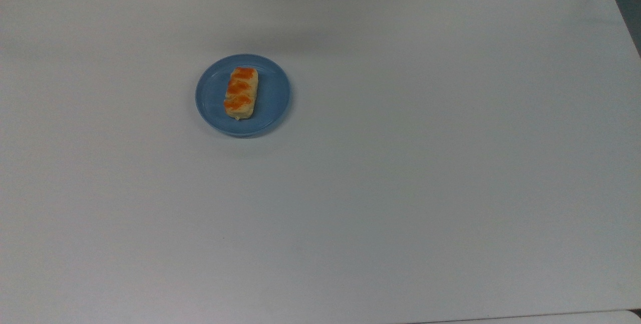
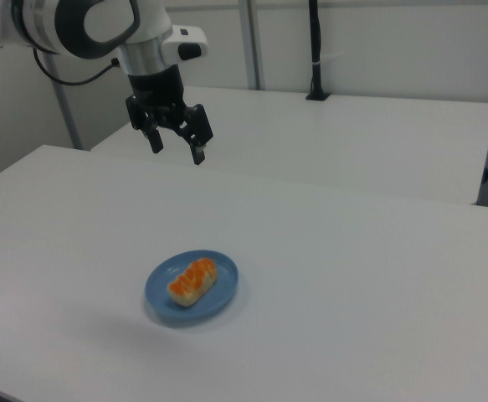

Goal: Put the bread on the table

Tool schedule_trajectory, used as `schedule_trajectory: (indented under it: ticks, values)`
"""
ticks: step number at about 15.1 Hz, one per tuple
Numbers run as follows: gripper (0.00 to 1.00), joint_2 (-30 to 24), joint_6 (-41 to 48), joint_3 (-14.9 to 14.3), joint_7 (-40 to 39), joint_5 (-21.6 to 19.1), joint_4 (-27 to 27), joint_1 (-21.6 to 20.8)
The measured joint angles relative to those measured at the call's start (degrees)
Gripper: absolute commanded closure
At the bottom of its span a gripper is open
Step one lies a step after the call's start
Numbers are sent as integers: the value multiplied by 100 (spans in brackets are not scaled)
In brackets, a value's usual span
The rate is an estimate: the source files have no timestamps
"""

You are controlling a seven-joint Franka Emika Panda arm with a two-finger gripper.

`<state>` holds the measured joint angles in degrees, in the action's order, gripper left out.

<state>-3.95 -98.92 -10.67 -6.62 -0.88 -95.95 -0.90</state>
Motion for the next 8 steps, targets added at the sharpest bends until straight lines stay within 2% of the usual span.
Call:
schedule_trajectory:
  ticks: [8]
  values:
    - [0,17,0,-21,-168,7,12,185]
